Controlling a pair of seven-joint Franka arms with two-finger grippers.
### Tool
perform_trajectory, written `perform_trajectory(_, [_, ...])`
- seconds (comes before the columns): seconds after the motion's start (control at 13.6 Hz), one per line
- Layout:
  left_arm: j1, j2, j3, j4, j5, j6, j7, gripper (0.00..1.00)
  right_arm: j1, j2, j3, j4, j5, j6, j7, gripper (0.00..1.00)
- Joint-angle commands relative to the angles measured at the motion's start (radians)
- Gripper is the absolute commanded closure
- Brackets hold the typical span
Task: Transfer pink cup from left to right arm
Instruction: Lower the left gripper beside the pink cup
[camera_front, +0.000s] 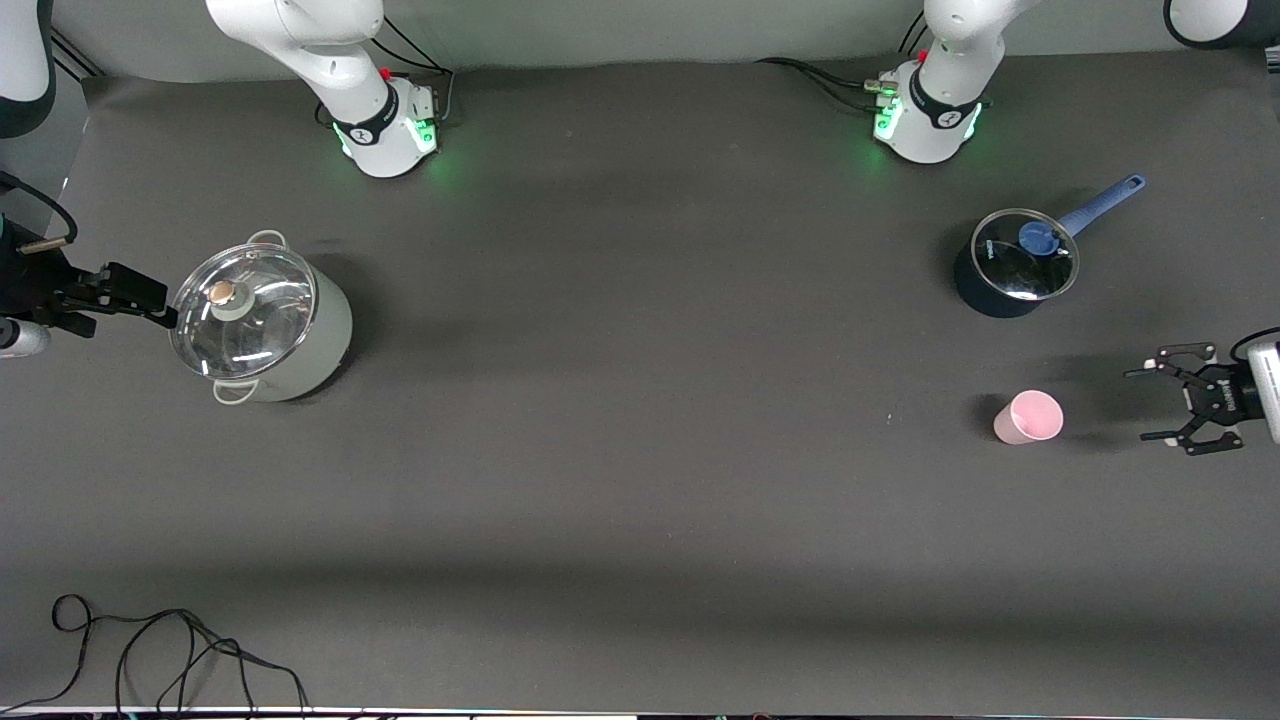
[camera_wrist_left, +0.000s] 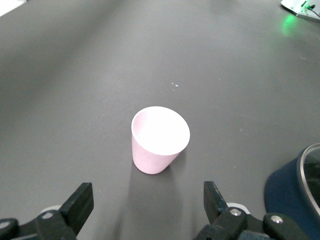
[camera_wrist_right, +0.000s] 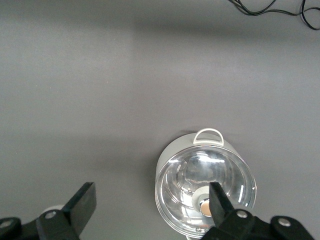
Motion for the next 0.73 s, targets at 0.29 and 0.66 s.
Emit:
perform_trajectory(0.29, [0.049,0.152,-0.013,0.032,-0.151,-0.073,0.253,0.01,0.003,-0.008,-0.003,0.005,-0.012,-0.008,-0.020,0.00])
perform_trajectory(0.66, [0.064,0.238,-0.018,0.044,-0.224,-0.102,0.367,0.01,0.003,-0.008,-0.003,0.003,-0.010,-0.008,-0.020,0.00])
